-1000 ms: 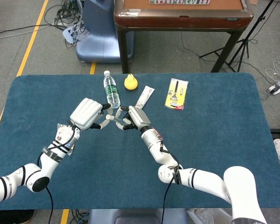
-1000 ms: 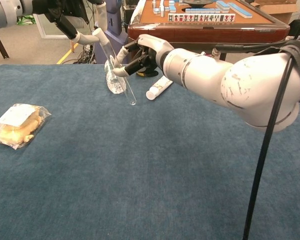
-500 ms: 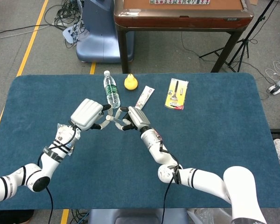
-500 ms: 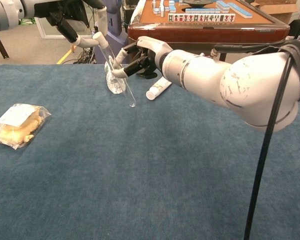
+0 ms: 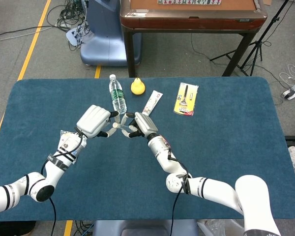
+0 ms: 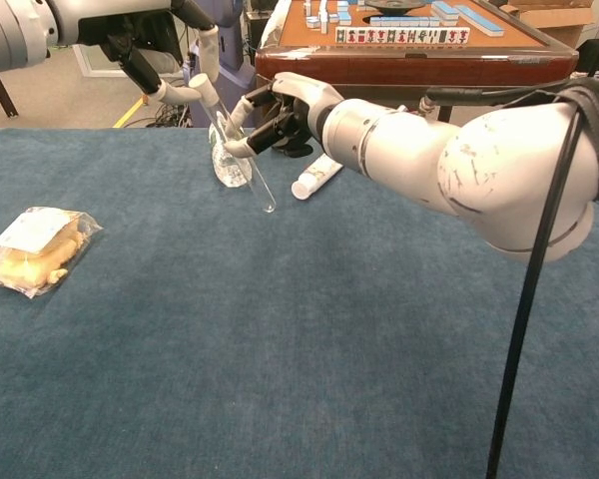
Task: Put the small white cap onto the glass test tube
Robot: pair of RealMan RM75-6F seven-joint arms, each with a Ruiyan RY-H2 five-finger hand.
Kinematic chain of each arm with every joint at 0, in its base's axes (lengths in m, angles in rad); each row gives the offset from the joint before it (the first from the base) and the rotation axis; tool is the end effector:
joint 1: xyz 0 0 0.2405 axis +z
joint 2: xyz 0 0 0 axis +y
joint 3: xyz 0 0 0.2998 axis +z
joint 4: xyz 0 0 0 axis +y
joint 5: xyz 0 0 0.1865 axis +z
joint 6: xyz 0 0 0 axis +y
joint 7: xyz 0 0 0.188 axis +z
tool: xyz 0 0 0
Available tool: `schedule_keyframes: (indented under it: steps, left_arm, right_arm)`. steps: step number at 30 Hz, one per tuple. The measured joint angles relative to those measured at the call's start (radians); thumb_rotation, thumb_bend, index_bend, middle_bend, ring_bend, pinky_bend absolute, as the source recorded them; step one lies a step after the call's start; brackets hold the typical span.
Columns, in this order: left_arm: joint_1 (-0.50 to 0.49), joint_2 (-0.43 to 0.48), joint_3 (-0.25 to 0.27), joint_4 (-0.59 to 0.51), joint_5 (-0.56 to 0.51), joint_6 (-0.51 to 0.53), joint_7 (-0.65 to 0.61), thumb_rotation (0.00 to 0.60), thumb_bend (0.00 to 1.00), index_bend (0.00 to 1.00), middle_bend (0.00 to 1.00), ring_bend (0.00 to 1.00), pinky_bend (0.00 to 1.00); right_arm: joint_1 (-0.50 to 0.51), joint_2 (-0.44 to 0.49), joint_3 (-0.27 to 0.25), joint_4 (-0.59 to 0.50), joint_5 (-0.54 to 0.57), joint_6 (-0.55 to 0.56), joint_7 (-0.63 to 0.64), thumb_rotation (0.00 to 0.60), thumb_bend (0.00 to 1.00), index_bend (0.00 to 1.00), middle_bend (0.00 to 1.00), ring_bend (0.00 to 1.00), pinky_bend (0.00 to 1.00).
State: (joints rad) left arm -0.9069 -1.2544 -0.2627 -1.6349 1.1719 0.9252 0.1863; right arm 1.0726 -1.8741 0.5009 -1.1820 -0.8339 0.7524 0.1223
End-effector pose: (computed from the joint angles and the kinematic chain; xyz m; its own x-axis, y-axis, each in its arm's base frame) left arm -0.0804 0.4472 0.1022 0.4208 0.1002 0.9016 0.7878 -0.5331 -0.3084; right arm -0.0163 -0.4729 -0.0893 -0.2703 -0.4807 0.8342 -0.9117 -0.1509 -0.3823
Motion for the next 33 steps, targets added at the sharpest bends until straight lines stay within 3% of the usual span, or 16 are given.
schedule_keyframes:
  steps: [6, 15, 21, 29, 33]
  left_arm:
    - [-0.001, 0.000, 0.003, -0.003, -0.006, 0.000, 0.005, 0.600, 0.33, 0.53, 1.00, 1.00, 1.00]
    - [0.014, 0.018, 0.003, -0.018, -0.009, 0.015, -0.014, 0.600, 0.33, 0.24, 1.00, 1.00, 1.00]
    - [0.038, 0.041, 0.012, -0.022, 0.001, 0.029, -0.032, 0.600, 0.33, 0.15, 1.00, 1.00, 1.00]
    - [0.065, 0.058, 0.020, -0.037, -0.013, 0.051, -0.024, 0.600, 0.33, 0.14, 1.00, 1.00, 1.00]
    - [0.070, 0.060, 0.024, -0.043, -0.014, 0.054, -0.019, 0.600, 0.33, 0.14, 1.00, 1.00, 1.00]
  right_arm:
    - [0.000, 0.001, -0.002, -0.001, 0.002, 0.001, -0.006, 0.600, 0.81, 0.94, 1.00, 1.00, 1.00]
    - [-0.003, 0.047, -0.035, -0.030, 0.020, -0.010, -0.082, 0.600, 0.82, 0.95, 1.00, 1.00, 1.00]
    - [-0.006, 0.153, -0.086, -0.109, 0.072, -0.021, -0.218, 0.600, 0.82, 0.95, 1.00, 1.00, 1.00]
    - [0.041, 0.317, -0.185, -0.230, 0.257, -0.045, -0.454, 0.600, 0.82, 0.96, 1.00, 1.00, 1.00]
    - [0.092, 0.344, -0.232, -0.258, 0.378, -0.046, -0.532, 0.600, 0.82, 0.96, 1.00, 1.00, 1.00]
